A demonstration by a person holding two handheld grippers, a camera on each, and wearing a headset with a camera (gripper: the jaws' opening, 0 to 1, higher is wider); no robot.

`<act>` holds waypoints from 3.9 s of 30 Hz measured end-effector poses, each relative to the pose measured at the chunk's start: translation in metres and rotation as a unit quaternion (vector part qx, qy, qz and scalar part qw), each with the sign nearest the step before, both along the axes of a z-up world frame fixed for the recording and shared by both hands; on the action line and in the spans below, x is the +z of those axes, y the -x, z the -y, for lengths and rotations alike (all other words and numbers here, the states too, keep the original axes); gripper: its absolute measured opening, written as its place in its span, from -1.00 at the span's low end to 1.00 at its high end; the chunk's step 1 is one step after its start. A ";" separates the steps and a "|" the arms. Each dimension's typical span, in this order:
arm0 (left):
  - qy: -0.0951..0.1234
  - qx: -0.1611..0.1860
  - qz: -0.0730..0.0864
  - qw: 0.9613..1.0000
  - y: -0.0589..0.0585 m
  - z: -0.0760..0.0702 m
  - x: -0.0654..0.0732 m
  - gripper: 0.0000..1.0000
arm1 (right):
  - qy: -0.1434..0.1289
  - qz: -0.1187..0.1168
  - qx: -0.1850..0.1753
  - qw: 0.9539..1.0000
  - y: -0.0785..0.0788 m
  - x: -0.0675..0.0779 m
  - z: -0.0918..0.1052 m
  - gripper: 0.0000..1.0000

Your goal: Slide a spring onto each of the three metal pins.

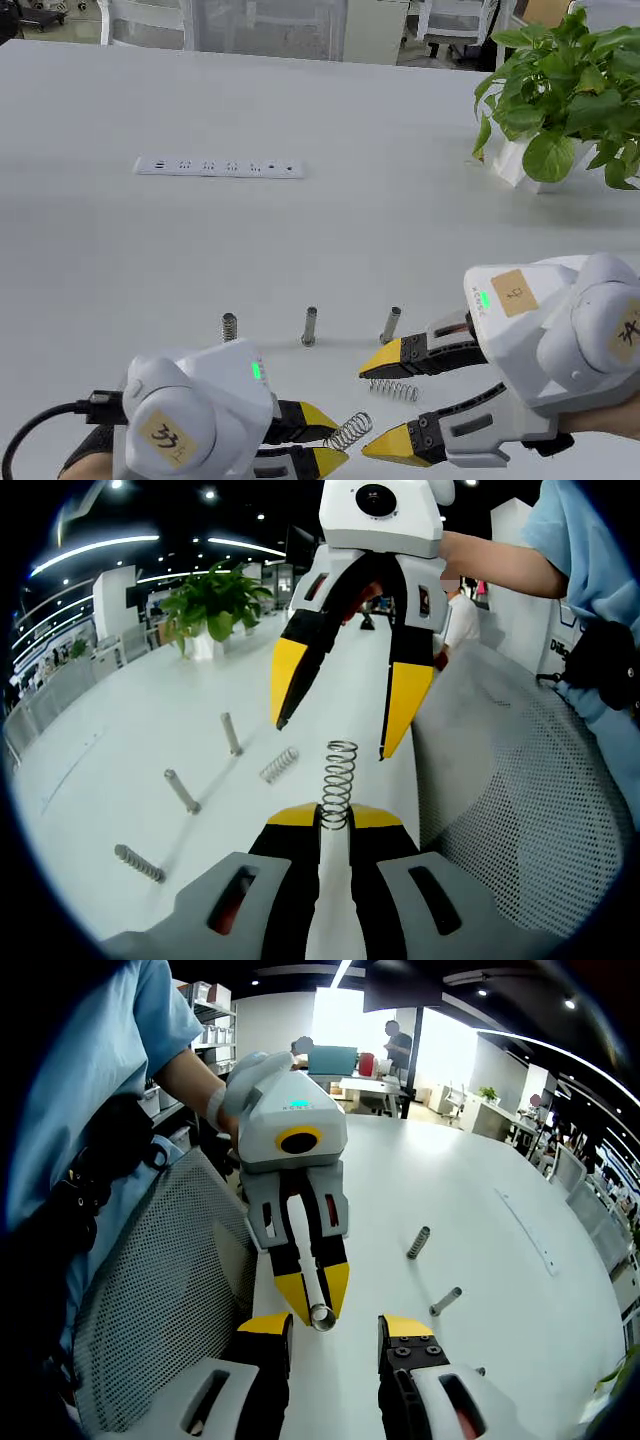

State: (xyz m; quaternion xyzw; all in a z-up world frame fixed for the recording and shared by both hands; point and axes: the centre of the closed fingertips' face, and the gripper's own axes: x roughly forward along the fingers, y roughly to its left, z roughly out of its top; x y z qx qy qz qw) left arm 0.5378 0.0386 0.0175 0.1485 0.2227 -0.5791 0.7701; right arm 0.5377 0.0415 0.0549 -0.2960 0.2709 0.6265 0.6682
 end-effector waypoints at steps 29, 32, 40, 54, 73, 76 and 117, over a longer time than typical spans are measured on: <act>0.008 0.015 0.016 1.000 -0.004 0.005 0.008 -0.87 | 0.085 -0.029 0.102 0.991 0.010 -0.010 -0.005 -0.70; 0.008 0.015 0.014 1.000 -0.004 0.006 0.007 -0.87 | 0.088 -0.030 0.107 0.990 0.011 -0.013 -0.007 -0.76; 0.008 0.014 0.005 1.000 -0.003 0.006 0.005 -0.87 | 0.101 -0.027 0.111 0.988 0.009 -0.020 -0.007 -0.83; 0.000 0.011 -0.006 1.000 -0.001 0.011 0.003 -0.87 | 0.121 -0.026 0.119 0.985 0.010 -0.028 -0.004 -0.84; 0.012 0.028 -0.016 0.999 0.000 0.007 -0.001 -0.84 | 0.120 -0.030 0.127 0.984 0.012 -0.030 -0.006 -0.85; 0.007 0.042 -0.012 0.999 -0.002 0.002 -0.004 -0.68 | 0.120 -0.027 0.127 0.984 0.010 -0.030 -0.006 -0.85; 0.035 0.276 0.003 0.961 -0.047 -0.107 -0.011 0.98 | 0.162 0.017 0.130 0.978 -0.039 -0.029 -0.001 -0.85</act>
